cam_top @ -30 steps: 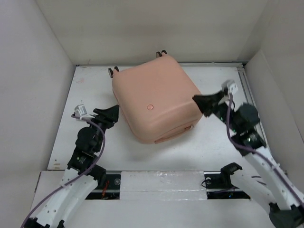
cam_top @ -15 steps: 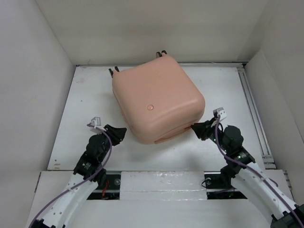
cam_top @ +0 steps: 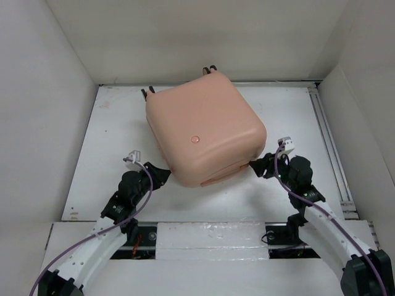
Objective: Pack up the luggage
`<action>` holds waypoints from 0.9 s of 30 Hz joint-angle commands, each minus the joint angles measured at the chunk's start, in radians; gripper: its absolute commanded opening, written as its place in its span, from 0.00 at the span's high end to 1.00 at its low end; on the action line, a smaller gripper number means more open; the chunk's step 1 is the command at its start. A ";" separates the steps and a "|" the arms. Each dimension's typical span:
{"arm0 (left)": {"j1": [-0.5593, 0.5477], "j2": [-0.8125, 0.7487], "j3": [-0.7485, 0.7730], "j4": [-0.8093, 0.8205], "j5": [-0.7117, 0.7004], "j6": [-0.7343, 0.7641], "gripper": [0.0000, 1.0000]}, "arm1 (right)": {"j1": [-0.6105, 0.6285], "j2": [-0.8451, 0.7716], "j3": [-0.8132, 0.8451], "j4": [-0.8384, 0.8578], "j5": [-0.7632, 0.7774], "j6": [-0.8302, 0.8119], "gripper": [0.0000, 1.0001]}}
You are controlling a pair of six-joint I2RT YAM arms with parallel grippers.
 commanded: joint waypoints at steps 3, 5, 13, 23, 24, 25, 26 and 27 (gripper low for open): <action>-0.002 0.014 -0.014 0.085 0.050 0.027 0.75 | -0.046 0.024 -0.007 0.098 -0.121 0.017 0.49; -0.002 0.014 -0.014 0.105 0.050 0.027 0.75 | -0.046 0.062 -0.007 0.098 -0.160 0.008 0.48; -0.002 0.083 -0.014 0.160 0.095 0.036 0.75 | -0.046 0.128 -0.020 0.179 -0.241 -0.003 0.58; -0.002 0.124 -0.014 0.254 0.167 0.036 0.75 | -0.015 0.144 -0.024 0.232 -0.230 -0.001 1.00; -0.002 0.135 -0.014 0.272 0.167 0.036 0.75 | 0.000 0.130 -0.024 0.232 -0.221 0.009 1.00; -0.002 0.166 -0.014 0.294 0.182 0.036 0.75 | 0.020 0.103 -0.038 0.232 -0.221 0.019 1.00; -0.002 0.184 -0.014 0.336 0.196 0.036 0.75 | 0.041 0.087 -0.038 0.203 -0.206 0.019 1.00; -0.002 0.206 -0.002 0.358 0.196 0.026 0.75 | 0.099 0.072 -0.038 0.181 -0.174 0.019 1.00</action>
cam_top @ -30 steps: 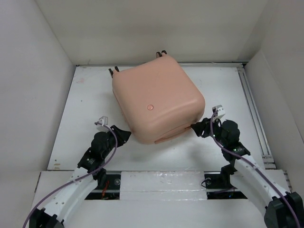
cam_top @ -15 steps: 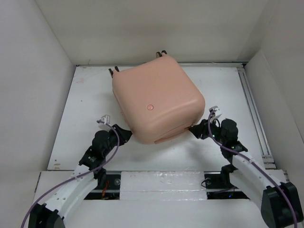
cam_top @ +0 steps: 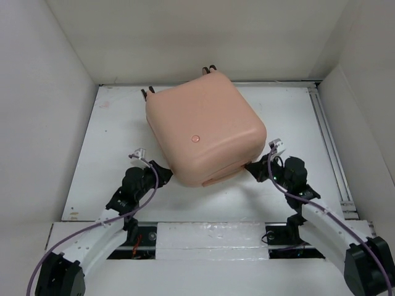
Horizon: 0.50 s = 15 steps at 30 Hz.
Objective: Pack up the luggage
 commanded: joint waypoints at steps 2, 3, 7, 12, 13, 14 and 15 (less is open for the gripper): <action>-0.009 0.111 0.023 0.255 0.126 -0.014 0.75 | 0.166 -0.084 0.012 -0.021 0.042 0.014 1.00; -0.009 0.133 0.037 0.269 0.140 -0.014 0.75 | 0.246 -0.094 0.022 -0.095 0.103 0.014 1.00; -0.020 0.216 0.068 0.346 0.163 -0.023 0.75 | 0.437 -0.124 0.087 -0.258 0.277 0.014 1.00; -0.219 0.288 0.140 0.355 -0.023 -0.023 0.75 | 0.591 -0.042 0.169 -0.330 0.441 0.059 1.00; -0.281 0.320 0.149 0.364 -0.079 -0.023 0.75 | 0.617 -0.020 0.183 -0.330 0.454 0.059 1.00; -0.305 0.335 0.161 0.375 -0.095 -0.037 0.76 | 0.683 0.003 0.205 -0.300 0.465 0.077 1.00; -0.320 0.348 0.162 0.390 -0.104 -0.037 0.76 | 0.723 0.026 0.205 -0.271 0.465 0.090 1.00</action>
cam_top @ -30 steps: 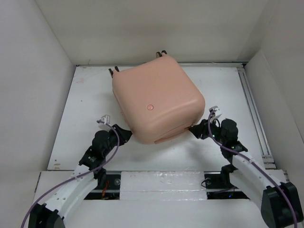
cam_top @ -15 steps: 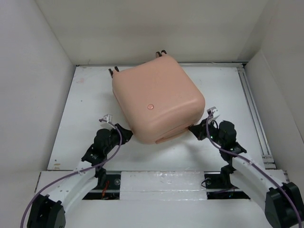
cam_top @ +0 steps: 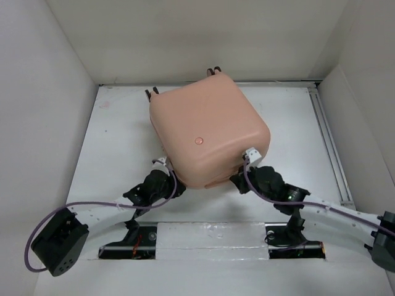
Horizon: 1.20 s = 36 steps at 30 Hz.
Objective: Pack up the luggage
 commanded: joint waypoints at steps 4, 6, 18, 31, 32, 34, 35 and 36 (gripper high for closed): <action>-0.089 0.032 0.143 0.360 0.010 -0.081 0.76 | 0.355 0.238 0.160 0.083 0.041 0.119 1.00; -0.089 0.044 0.157 0.369 0.010 -0.081 0.76 | 0.435 0.302 0.232 0.094 0.075 0.119 1.00; -0.100 0.127 0.243 0.362 -0.036 -0.050 0.77 | 0.612 0.700 0.363 0.506 0.250 0.217 1.00; 0.114 -0.204 0.243 0.067 -0.215 -0.110 0.03 | 0.603 0.482 0.224 0.450 0.302 0.223 1.00; 0.174 -0.239 0.243 0.067 -0.231 -0.133 0.01 | 0.603 0.491 0.224 0.450 0.302 0.223 1.00; 0.246 -0.220 0.296 0.087 -0.240 -0.148 0.01 | 0.603 0.502 0.224 0.450 0.274 0.223 1.00; 0.285 -0.185 0.333 0.087 -0.220 -0.157 0.01 | 0.603 0.502 0.224 0.450 0.274 0.223 1.00; 0.372 -0.080 0.376 0.101 -0.182 -0.167 0.01 | 0.603 0.502 0.224 0.450 0.264 0.223 1.00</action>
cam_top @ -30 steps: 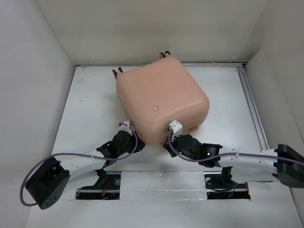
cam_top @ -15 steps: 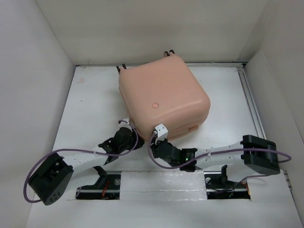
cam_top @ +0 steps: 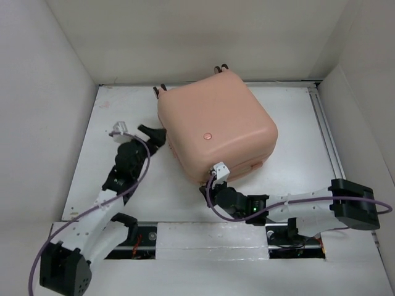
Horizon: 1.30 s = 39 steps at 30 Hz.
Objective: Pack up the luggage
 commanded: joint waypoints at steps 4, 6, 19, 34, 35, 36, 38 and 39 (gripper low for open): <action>0.283 0.421 0.342 0.273 0.307 -0.170 0.01 | 0.083 -0.071 -0.021 0.140 -0.249 0.056 1.00; 0.300 0.522 0.432 0.342 0.324 -0.215 0.01 | 0.072 -0.106 -0.040 0.101 -0.240 0.056 1.00; 0.366 1.007 0.957 0.041 0.354 -0.178 0.01 | 0.054 -0.223 -0.041 -0.013 -0.252 0.014 1.00; 0.357 1.034 0.756 0.251 0.460 -0.281 0.01 | 0.054 -0.205 -0.041 -0.013 -0.272 0.005 1.00; 0.357 1.034 0.747 0.296 0.460 -0.295 0.01 | 0.054 -0.205 -0.041 -0.004 -0.272 0.005 1.00; 0.357 1.034 0.735 0.333 0.491 -0.312 0.01 | 0.054 -0.205 -0.041 -0.004 -0.281 0.005 1.00; 0.366 1.043 0.712 0.389 0.502 -0.373 0.03 | 0.054 -0.195 -0.041 0.005 -0.281 0.005 1.00; 0.366 1.043 0.701 0.440 0.514 -0.388 0.04 | 0.054 -0.195 -0.041 0.005 -0.291 0.005 1.00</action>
